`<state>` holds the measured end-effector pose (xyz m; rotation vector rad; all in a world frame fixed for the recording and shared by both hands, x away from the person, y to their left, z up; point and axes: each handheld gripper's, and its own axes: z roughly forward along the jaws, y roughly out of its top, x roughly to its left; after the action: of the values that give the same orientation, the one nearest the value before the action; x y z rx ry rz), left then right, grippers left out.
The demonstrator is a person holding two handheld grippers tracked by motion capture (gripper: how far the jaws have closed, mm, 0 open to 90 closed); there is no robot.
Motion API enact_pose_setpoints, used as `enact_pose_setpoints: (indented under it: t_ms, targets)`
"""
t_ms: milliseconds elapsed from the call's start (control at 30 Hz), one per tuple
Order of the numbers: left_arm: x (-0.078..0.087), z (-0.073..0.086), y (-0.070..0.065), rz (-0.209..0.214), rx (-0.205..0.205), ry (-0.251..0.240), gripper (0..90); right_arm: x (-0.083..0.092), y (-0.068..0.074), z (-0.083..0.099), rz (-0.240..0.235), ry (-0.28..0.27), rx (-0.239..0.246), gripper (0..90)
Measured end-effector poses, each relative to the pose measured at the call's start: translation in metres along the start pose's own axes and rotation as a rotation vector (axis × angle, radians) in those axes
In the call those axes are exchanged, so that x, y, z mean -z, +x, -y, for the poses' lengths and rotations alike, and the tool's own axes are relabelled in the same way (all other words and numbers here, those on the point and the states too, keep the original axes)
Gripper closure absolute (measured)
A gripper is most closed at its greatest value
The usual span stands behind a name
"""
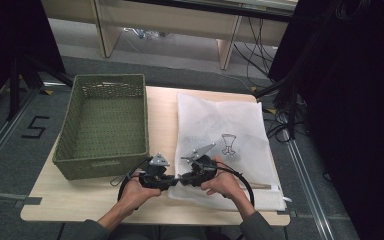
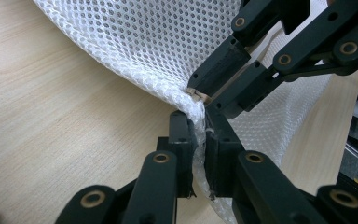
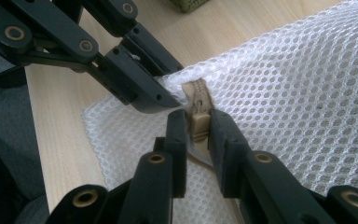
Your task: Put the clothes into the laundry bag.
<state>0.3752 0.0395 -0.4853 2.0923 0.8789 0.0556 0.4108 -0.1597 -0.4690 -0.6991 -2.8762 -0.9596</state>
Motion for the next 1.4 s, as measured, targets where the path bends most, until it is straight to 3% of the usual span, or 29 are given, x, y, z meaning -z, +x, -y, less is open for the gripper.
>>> enact_pose_setpoints:
  t_ms: [100, 233, 467, 600, 1000, 1067, 1133, 1233, 1400]
  targets:
    - [0.0, 0.0, 0.0, 0.004, -0.002, 0.004, 82.0, -0.001, 0.0, 0.0, -0.01, -0.002, -0.004, 78.4]
    - [0.001, 0.0, 0.001, 0.005, 0.012, -0.001, 82.6, 0.0, 0.001, -0.002, 0.008, 0.01, 0.032, 82.9]
    - [0.001, 0.001, -0.001, 0.01, 0.063, -0.013, 84.2, 0.003, 0.008, -0.005, 0.069, 0.048, 0.046, 83.7]
    - [0.001, 0.001, -0.001, 0.007, 0.067, -0.028, 84.7, 0.004, 0.01, -0.005, 0.091, 0.071, 0.038, 86.3]
    - [0.005, 0.0, -0.004, -0.014, 0.058, -0.041, 85.5, 0.008, 0.011, -0.001, 0.095, 0.031, -0.004, 86.9]
    - [0.007, 0.0, -0.002, -0.022, 0.06, -0.057, 85.8, 0.008, 0.012, 0.001, 0.116, 0.062, 0.002, 88.8]
    - [0.007, -0.001, -0.003, -0.014, 0.057, -0.059, 85.6, 0.008, 0.01, 0.002, 0.098, 0.028, -0.014, 88.8]
    - [0.006, -0.002, -0.004, -0.019, 0.046, -0.058, 85.1, 0.01, 0.011, 0.0, 0.106, 0.03, -0.008, 88.5]
    - [0.006, -0.001, -0.002, -0.012, 0.048, -0.048, 84.3, 0.012, 0.01, 0.0, 0.084, -0.004, -0.021, 81.9]
